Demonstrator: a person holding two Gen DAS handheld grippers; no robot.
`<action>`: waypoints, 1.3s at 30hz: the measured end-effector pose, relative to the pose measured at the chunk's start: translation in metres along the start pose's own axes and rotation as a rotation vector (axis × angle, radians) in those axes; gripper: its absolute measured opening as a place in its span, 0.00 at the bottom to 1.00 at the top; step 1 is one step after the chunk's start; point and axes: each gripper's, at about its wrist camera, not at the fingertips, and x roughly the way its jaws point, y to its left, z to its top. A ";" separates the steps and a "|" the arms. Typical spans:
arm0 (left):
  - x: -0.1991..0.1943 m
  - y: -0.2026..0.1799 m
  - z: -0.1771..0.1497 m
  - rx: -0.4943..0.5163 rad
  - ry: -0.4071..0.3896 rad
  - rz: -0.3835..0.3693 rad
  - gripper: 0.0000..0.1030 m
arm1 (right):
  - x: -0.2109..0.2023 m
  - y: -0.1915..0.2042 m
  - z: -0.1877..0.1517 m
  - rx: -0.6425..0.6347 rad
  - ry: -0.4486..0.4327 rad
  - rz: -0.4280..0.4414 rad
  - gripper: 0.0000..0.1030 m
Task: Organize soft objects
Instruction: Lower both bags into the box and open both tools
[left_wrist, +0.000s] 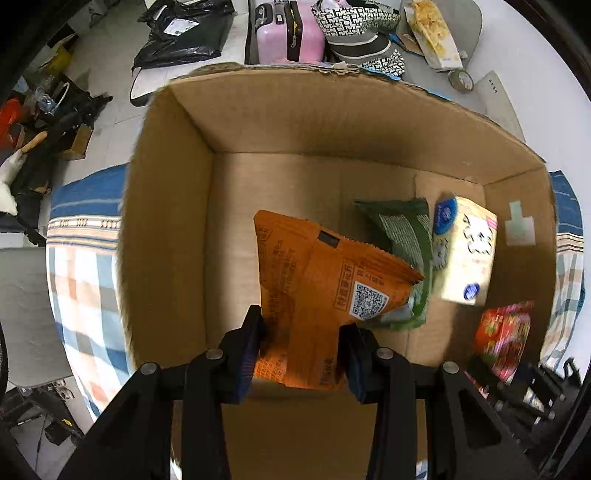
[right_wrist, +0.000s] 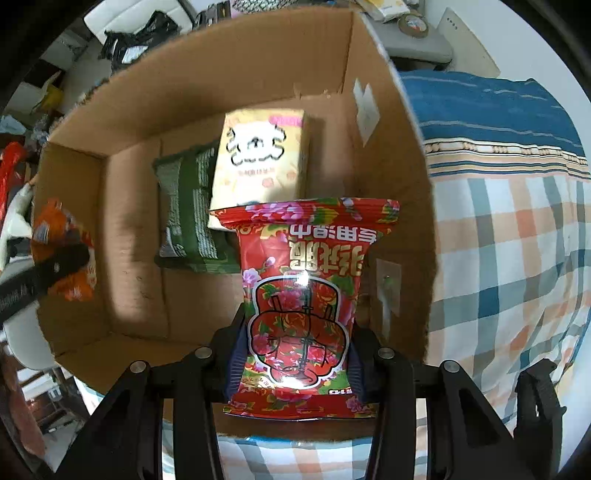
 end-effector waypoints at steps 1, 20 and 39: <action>0.003 0.000 0.003 0.002 0.003 0.000 0.36 | 0.003 0.000 0.000 -0.002 0.009 0.002 0.46; 0.023 -0.008 0.052 0.005 0.045 0.001 0.41 | 0.043 0.017 0.015 -0.090 0.119 -0.019 0.62; -0.072 0.003 -0.038 0.020 -0.201 0.005 0.62 | -0.035 0.019 -0.004 -0.111 -0.046 -0.004 0.70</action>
